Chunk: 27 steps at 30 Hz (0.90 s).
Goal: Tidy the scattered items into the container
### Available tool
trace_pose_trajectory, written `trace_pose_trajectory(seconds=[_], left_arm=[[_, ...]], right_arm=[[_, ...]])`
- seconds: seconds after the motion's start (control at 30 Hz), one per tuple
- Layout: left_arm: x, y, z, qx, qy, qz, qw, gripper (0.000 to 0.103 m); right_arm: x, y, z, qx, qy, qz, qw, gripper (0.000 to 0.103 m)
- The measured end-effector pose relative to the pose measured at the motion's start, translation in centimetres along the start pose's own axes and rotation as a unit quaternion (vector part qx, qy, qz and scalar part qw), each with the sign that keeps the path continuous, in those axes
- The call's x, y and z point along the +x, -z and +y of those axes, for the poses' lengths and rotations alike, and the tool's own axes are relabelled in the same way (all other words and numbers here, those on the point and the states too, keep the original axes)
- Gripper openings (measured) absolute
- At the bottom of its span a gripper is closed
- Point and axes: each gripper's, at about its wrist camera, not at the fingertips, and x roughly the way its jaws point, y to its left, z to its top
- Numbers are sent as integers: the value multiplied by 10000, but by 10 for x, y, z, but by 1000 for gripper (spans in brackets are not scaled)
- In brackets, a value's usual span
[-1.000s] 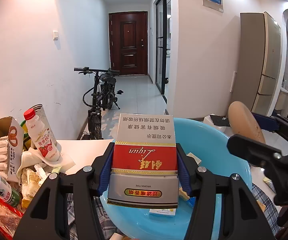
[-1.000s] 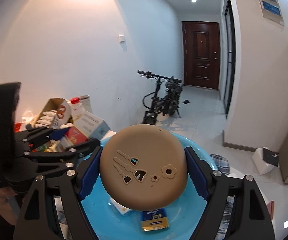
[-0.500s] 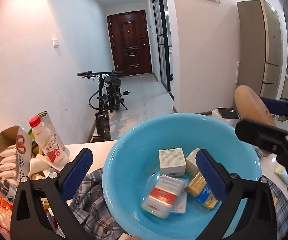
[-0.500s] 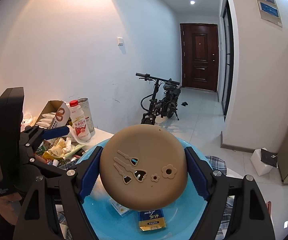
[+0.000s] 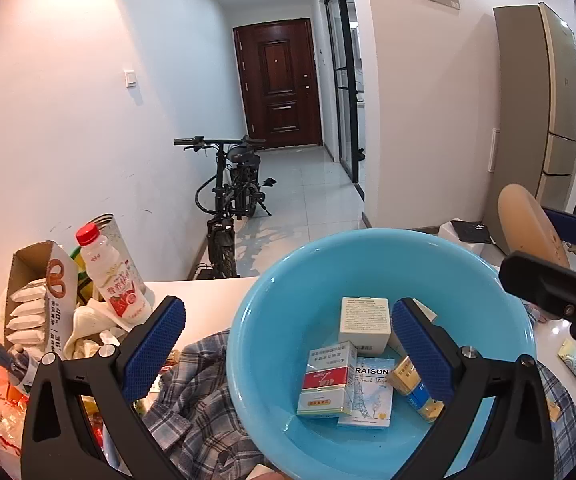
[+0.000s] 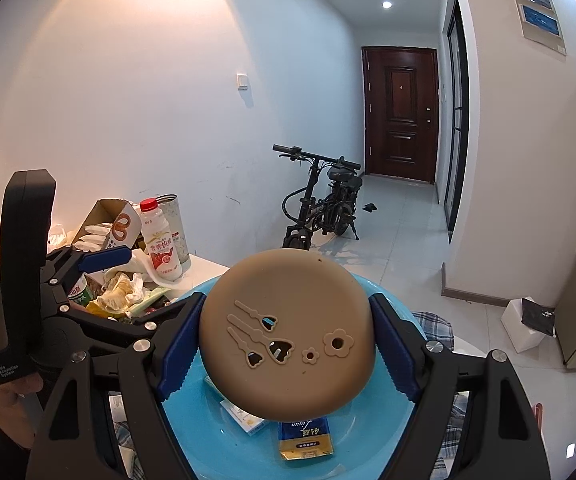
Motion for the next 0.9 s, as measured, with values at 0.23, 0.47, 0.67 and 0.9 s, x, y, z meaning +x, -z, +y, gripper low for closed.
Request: trace_pose_trajectory(seconds=[0.23, 0.47, 0.67, 0.9], left_arm=[[-4, -2, 4, -52, -5, -58, 10000, 103], [-4, -3, 7, -81, -20, -63, 9999, 103], [-5, -4, 9, -87, -86, -72, 9999, 103], [-16, -6, 13, -168, -28, -202, 9997, 103]], right_arm=[[1, 1, 2, -37, 75, 27, 10000, 82], [9, 4, 2, -50, 230, 187, 9995, 92], [11, 5, -8, 157, 335, 204, 9991, 103], [-3, 2, -7, 122, 450, 54, 9989, 103]])
